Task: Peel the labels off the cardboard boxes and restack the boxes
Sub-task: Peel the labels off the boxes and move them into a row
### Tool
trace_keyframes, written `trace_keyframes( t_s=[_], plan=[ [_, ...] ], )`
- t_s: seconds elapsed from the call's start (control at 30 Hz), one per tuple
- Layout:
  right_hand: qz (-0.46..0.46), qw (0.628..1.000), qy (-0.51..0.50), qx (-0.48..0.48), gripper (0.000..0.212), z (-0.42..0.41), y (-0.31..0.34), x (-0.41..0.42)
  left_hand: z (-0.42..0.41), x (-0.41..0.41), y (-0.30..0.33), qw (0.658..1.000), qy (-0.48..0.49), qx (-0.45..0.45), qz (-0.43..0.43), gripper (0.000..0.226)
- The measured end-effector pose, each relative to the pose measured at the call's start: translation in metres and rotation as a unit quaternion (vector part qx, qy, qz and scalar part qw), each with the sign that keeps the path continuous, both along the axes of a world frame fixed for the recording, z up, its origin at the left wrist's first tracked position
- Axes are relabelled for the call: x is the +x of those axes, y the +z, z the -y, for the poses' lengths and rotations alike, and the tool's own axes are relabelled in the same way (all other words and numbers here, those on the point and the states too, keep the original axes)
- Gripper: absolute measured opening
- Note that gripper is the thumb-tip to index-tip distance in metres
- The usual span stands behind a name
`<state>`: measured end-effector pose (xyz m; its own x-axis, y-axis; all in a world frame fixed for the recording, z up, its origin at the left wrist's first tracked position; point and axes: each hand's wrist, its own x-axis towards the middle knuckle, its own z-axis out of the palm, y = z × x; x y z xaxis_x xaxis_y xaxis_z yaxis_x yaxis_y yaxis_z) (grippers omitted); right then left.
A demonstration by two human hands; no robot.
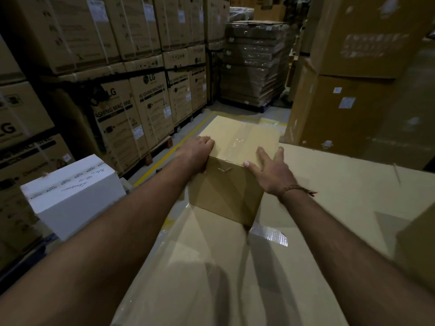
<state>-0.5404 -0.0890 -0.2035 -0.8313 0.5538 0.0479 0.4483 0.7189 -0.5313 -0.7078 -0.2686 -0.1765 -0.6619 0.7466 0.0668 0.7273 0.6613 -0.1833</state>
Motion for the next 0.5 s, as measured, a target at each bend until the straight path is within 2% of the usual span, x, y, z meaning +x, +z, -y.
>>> trace_keyframes(
  t_s=[0.07,0.13,0.27,0.37,0.5],
  plan=[
    [-0.037,0.996,-0.02,0.083,0.077,0.016,0.008,0.014,-0.004,0.009,0.014,0.999,0.008,-0.033,-0.014,0.104],
    [-0.082,0.991,-0.031,0.105,0.073,0.028,0.018,0.033,-0.005,0.024,0.027,0.999,0.031,-0.037,-0.016,0.117],
    [-0.097,0.984,-0.036,0.145,0.048,0.031,0.036,0.086,-0.011,0.069,0.046,0.999,0.016,-0.001,-0.028,0.09],
    [-0.118,0.986,-0.051,0.11,0.036,0.03,0.043,0.135,-0.024,0.12,0.058,0.998,-0.024,0.063,-0.014,0.08],
    [-0.134,0.979,-0.085,0.125,0.032,0.037,0.055,0.213,-0.043,0.198,0.063,0.971,-0.039,0.22,0.087,0.062]
  ],
)
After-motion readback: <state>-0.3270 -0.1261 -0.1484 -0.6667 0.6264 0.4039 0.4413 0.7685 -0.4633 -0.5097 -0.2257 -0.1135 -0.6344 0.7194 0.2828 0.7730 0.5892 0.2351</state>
